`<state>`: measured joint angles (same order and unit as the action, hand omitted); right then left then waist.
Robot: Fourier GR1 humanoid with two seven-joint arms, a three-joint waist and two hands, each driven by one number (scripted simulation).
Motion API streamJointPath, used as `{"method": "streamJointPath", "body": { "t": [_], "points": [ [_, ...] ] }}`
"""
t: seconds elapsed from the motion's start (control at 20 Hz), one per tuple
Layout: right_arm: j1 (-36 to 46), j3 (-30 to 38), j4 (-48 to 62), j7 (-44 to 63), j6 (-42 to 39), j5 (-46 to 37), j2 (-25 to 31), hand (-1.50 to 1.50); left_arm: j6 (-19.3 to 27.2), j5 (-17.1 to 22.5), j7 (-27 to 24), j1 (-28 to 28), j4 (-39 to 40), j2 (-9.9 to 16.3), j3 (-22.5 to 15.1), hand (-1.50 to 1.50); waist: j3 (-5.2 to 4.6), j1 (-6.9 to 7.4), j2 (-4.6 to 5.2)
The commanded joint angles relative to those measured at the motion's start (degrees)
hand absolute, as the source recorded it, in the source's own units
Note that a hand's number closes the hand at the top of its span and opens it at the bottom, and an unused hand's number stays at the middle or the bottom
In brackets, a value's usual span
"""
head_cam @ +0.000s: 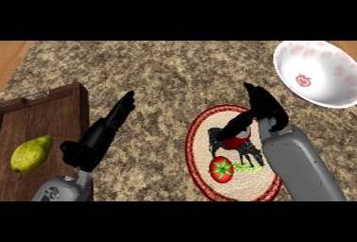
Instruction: Pick the can from the placemat and place it in the bowl
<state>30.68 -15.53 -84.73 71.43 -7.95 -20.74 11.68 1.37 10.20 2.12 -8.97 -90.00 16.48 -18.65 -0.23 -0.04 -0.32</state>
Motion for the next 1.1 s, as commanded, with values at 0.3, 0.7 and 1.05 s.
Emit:
{"method": "streamJointPath", "body": {
  "t": [0.3, 0.7, 1.05],
  "points": [
    [3.6, -2.5, 3.2, 13.8, -1.7, -10.6, -4.9, -1.5, -2.0, 0.9, -1.6, -0.8, 3.9, 0.2, 2.9, 0.0, 0.07, -0.54, 0.21],
    [-1.1, -3.3, 0.3, 13.8, -4.3, -17.4, -4.9, -1.5, 0.7, -2.9, -2.1, 0.8, 1.8, -3.4, -0.6, 0.0, 0.11, -0.96, 0.03],
    [-4.3, -0.5, 2.0, 12.8, -4.3, -19.4, -7.7, -1.5, -0.1, -2.2, 0.6, -1.7, 2.5, -3.2, 1.2, 0.0, 0.18, -0.74, 0.15]
  ]
}}
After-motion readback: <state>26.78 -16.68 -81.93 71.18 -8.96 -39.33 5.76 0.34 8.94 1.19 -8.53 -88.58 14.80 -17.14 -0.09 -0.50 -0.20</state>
